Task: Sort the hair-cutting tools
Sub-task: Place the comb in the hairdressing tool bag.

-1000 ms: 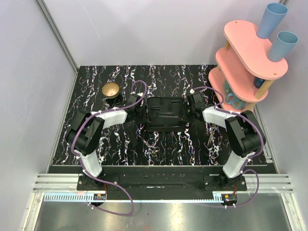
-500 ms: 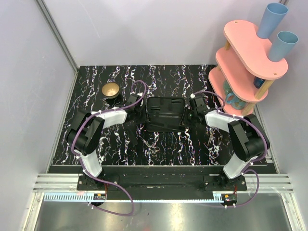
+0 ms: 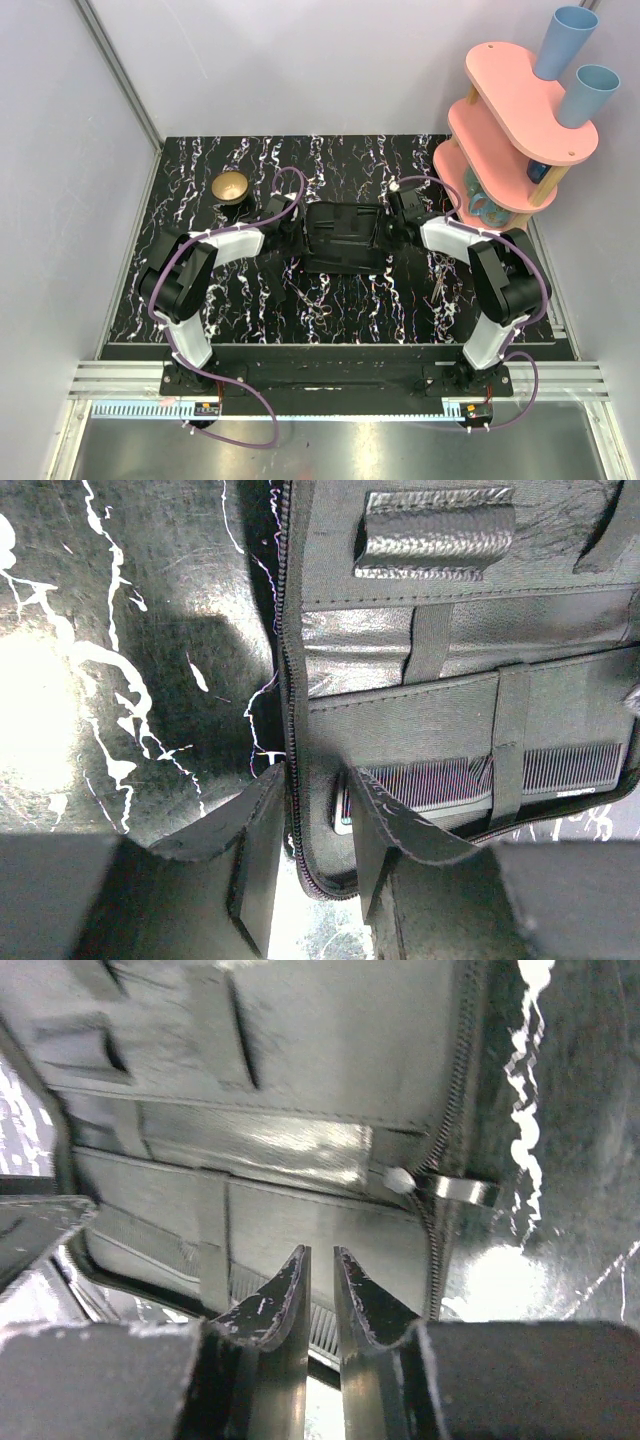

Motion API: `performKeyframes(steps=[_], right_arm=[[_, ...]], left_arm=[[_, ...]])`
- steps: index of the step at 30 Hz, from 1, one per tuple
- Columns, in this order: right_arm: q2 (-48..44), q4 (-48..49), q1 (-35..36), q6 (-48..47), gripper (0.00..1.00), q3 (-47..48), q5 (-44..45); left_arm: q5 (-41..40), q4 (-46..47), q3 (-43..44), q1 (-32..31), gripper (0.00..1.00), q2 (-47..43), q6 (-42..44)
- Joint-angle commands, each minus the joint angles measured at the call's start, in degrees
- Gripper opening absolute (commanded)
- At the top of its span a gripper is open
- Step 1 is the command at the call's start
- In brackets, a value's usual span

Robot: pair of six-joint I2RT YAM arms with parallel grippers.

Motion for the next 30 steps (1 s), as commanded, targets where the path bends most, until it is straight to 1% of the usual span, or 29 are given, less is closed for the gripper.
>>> performKeyframes(steps=[1,6,11,15,20,24,28,30], right_arm=[[-0.27,2.85,0.75,-2.18,0.24,5.01,-1.99],[1.31,2.94,3.20,-2.44,0.26,9.66,-3.84],[5.61,2.86,6.10,-2.53,0.27,12.57,-6.30],[8.69,2.77,8.22,-2.27,0.28,13.36,-7.80],[11.33,3.03,10.06,-0.95,0.27,12.14,-8.76],[9.93,3.38,10.77,-0.34,0.25,9.33,-9.73],[8.52,3.29,10.77,-0.25,0.25,6.51,-8.68],[8.17,3.29,10.77,-0.25,0.25,6.59,-8.06]], left_arm=[[-1.64,-5.65,-2.28,-0.80,0.36,1.02,0.82],[-1.55,-5.74,-1.84,-0.80,0.36,1.10,0.82],[-1.55,-5.74,-2.02,-0.72,0.36,0.93,0.90],[-1.73,-5.83,-2.37,-0.72,0.31,0.31,0.99],[-3.40,-6.01,-3.07,-0.71,0.30,-0.92,0.73],[-4.62,-6.36,-2.63,-0.71,0.30,-1.71,0.73],[-5.68,-6.88,-2.19,-0.63,0.31,-2.50,0.82],[-6.21,-7.15,-1.76,-0.63,0.31,-2.76,0.73]])
